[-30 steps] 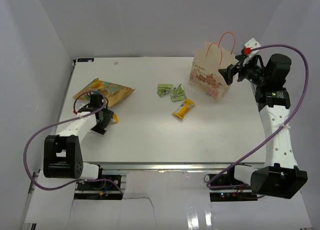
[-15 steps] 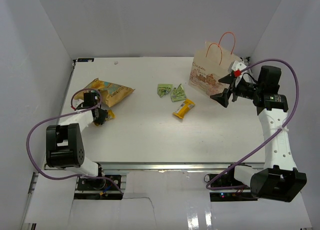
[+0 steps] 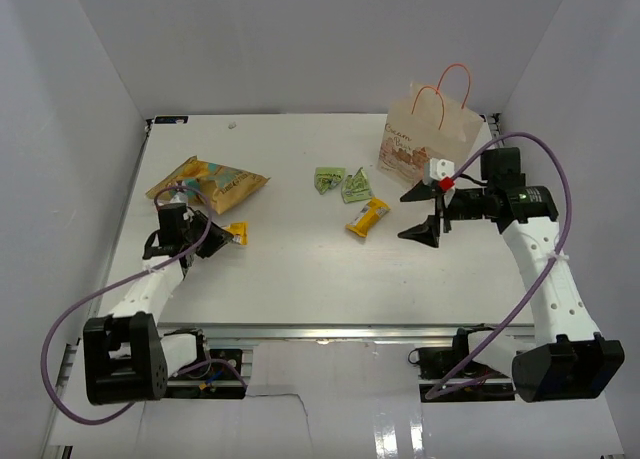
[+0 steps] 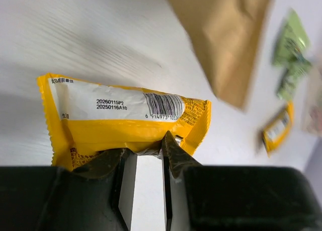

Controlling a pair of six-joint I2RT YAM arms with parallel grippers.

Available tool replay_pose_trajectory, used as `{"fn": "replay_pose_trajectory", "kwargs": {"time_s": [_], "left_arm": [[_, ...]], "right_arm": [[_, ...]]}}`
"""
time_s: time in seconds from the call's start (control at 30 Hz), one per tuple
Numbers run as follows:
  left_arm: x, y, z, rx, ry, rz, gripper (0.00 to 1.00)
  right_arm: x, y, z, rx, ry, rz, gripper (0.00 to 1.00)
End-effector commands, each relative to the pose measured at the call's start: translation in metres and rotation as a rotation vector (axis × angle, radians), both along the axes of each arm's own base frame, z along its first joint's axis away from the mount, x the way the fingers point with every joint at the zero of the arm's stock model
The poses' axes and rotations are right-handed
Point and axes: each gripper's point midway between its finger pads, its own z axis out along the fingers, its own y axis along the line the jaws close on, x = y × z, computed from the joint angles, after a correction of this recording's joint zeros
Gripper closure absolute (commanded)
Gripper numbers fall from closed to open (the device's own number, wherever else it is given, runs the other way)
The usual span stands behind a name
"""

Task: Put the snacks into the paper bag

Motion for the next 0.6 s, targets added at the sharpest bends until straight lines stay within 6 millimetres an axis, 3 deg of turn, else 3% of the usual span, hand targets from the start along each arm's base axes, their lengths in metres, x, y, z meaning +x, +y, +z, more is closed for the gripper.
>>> {"fn": "replay_pose_trajectory", "kwargs": {"time_s": [0.0, 0.13, 0.27, 0.47, 0.57], "left_arm": [[-0.016, -0.047, 0.030, -0.117, -0.167, -0.268, 0.95], [-0.045, -0.094, 0.046, -0.219, -0.263, -0.490, 0.95], [-0.075, -0.151, 0.078, -0.253, -0.422, -0.755, 0.94], [-0.097, -0.198, 0.092, -0.260, -0.468, -0.957, 0.94], [-0.105, -0.223, 0.098, -0.248, -0.480, -1.051, 0.94]], "right_arm": [[-0.028, 0.029, -0.015, -0.001, 0.088, 0.108, 0.16], [-0.033, 0.061, -0.030, 0.011, 0.259, 0.100, 0.17], [-0.016, 0.083, -0.039, 0.030, 0.445, -0.005, 0.16], [0.015, 0.116, -0.064, 0.019, 0.709, -0.267, 0.16], [0.017, 0.125, -0.074, 0.032, 0.832, -0.307, 0.16]]}}
